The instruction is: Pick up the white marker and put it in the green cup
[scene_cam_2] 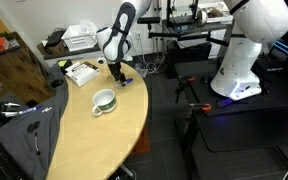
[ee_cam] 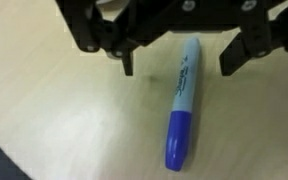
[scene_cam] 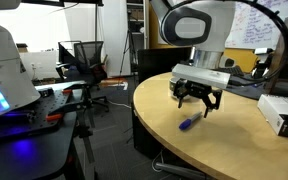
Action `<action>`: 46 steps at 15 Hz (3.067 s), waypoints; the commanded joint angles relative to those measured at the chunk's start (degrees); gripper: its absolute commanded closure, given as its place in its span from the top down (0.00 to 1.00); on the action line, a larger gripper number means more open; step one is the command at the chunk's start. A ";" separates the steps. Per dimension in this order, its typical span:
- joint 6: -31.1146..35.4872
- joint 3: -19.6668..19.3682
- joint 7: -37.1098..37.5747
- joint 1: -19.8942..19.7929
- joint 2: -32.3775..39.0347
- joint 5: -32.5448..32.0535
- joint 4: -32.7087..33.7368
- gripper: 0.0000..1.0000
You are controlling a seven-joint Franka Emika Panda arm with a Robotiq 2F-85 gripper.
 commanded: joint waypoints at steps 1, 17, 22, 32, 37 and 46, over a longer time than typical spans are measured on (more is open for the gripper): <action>1.88 0.76 1.43 -1.30 1.66 1.27 0.61 0.68; 6.06 13.95 -28.05 -13.46 1.09 2.25 -0.16 0.05; -0.46 22.16 -48.10 -22.31 2.07 8.53 1.11 0.05; -21.13 21.59 -75.23 -23.09 1.18 23.24 6.40 0.05; -34.99 18.75 -79.52 -20.84 1.50 29.62 13.03 0.05; -53.51 12.58 -82.34 -12.13 6.83 39.34 24.76 0.05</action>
